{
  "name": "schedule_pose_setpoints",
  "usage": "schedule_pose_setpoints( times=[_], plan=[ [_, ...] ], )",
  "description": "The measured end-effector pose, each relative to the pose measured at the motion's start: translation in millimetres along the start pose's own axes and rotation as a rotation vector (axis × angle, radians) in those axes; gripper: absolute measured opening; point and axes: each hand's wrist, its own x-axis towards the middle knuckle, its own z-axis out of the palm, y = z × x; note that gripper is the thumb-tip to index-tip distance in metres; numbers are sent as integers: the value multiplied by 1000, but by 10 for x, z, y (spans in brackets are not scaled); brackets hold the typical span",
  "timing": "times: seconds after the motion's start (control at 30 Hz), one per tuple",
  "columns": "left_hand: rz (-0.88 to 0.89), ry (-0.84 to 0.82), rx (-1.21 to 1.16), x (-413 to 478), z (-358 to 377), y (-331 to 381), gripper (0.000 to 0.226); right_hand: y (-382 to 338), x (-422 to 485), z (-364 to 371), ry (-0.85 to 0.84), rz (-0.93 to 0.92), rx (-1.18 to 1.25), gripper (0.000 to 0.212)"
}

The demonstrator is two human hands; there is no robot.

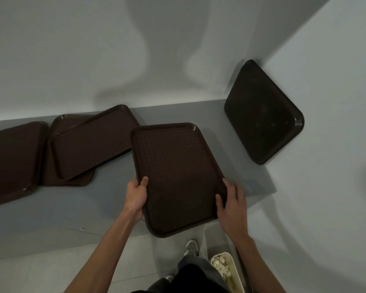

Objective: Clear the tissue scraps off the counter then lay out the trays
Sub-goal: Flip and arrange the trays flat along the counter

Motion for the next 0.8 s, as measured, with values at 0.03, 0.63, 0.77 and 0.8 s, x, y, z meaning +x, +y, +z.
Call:
schedule_pose_setpoints(
  times=[0.03, 0.63, 0.77, 0.8],
  plan=[
    [-21, -10, -5, 31, 20, 2, 29, 40, 79, -8, 25, 15, -35, 55],
    [66, 21, 729, 1454, 616, -411, 15, 339, 1611, 265, -132, 265, 224, 33],
    [114, 25, 866, 1569, 661, -362, 16, 374, 1826, 353, -89, 225, 177, 30],
    [124, 32, 880, 1604, 677, -351, 15, 378, 1867, 385, -82, 216, 167, 29]
  ],
)
